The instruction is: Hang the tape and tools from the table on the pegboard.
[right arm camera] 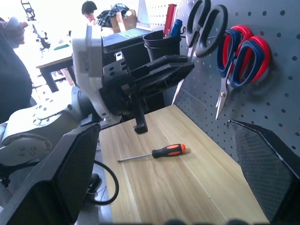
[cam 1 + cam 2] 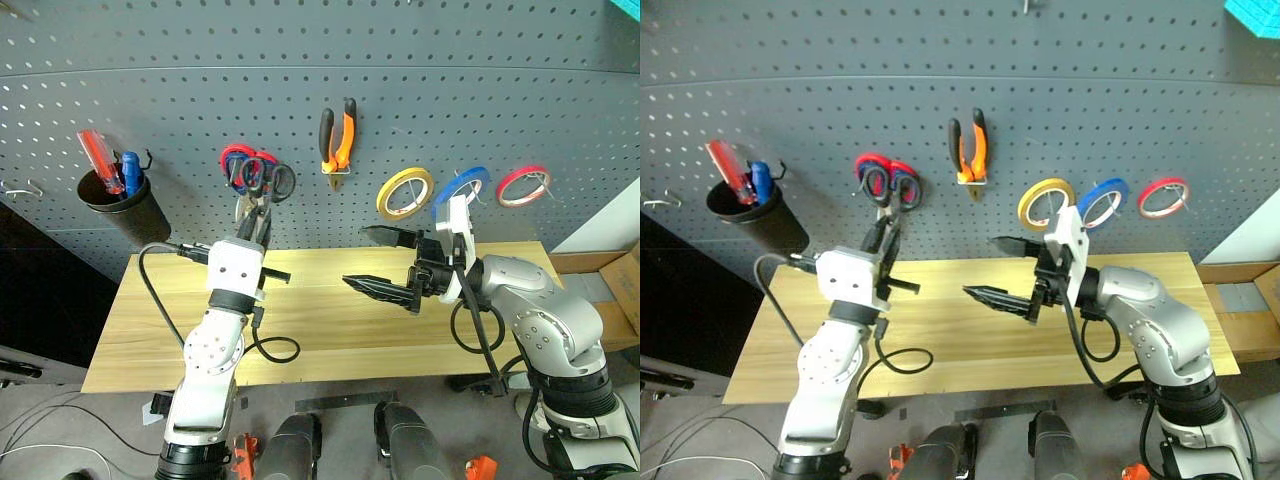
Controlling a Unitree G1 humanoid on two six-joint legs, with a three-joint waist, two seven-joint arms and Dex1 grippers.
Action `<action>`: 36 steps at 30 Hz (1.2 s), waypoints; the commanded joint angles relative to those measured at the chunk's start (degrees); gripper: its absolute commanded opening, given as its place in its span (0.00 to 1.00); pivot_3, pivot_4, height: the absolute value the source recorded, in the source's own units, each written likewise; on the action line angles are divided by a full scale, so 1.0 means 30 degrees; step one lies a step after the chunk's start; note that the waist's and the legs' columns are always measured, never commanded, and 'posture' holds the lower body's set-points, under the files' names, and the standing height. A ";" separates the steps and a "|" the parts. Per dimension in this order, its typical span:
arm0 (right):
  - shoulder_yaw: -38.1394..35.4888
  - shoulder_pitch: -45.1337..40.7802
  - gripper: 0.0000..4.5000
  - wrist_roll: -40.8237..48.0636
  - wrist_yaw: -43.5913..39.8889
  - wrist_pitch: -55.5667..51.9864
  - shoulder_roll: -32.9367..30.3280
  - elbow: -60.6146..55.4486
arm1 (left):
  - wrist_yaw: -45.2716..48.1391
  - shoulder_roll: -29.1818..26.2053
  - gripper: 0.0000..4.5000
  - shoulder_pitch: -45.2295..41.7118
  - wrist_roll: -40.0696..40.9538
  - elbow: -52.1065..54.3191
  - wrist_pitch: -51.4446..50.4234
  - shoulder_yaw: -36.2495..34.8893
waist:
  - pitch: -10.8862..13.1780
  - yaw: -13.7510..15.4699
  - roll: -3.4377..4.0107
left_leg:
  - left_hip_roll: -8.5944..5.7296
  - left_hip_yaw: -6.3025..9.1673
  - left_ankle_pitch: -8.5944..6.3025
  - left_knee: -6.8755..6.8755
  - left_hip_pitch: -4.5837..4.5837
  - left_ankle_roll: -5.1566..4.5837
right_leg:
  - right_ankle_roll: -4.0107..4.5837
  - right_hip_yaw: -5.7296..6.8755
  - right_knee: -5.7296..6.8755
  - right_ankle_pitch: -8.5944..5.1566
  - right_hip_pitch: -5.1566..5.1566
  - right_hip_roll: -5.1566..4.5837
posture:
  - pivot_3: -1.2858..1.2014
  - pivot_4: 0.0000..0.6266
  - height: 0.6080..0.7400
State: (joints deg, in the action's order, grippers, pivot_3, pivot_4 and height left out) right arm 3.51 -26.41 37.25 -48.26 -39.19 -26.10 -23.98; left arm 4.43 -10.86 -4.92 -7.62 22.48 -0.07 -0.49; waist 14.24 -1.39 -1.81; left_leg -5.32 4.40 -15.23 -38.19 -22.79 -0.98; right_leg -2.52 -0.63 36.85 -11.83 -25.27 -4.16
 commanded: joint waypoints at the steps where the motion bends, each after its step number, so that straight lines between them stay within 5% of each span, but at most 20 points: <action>1: -0.0045 -0.0421 1.00 0.0186 -0.0252 0.0512 -0.0168 -0.0559 | -0.0082 -0.0082 0.02 0.0540 -0.0212 0.1433 -0.0009 -0.0238 | -0.0005 -0.0005 -0.0001 | -0.0001 -0.0001 0.0000 -0.0001 0.0000 0.0001 | 0.0000 0.0001 -0.0001 0.0000 0.0000 0.0000 | 0.49 0.30 1.00; 11: 0.0561 -0.0559 1.00 -0.0253 -0.0324 0.0932 -0.0112 -0.0080 | -0.0683 0.0013 0.02 0.0888 -0.0529 0.1990 -0.1034 -0.1203 | -0.0045 0.0036 -0.0023 | -0.0002 0.0001 -0.0003 -0.0019 -0.0002 -0.0006 | -0.0001 0.0005 0.0003 0.0001 0.0006 0.0001 | 0.51 0.30 1.00; 36: 0.0951 -0.0712 1.00 -0.0255 0.0325 0.0616 -0.0094 -0.0386 | -0.0942 0.0015 0.02 -0.2543 0.0115 -0.4669 -0.1367 -0.1428 | -0.0059 -0.0001 -0.0024 | -0.0004 0.0002 0.0006 -0.0046 0.0000 0.0010 | 0.0001 0.0008 0.0027 0.0003 0.0002 0.0002 | 0.49 0.32 1.00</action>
State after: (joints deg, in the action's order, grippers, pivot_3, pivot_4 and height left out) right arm 6.19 -27.79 36.58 -47.32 -37.90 -26.30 -23.36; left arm 1.90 -10.85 -11.50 -7.36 9.75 -4.31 -4.74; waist 14.07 -1.39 -1.88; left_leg -5.33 4.42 -15.21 -38.35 -22.79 -0.94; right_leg -2.51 -0.59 36.94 -11.82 -25.25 -4.15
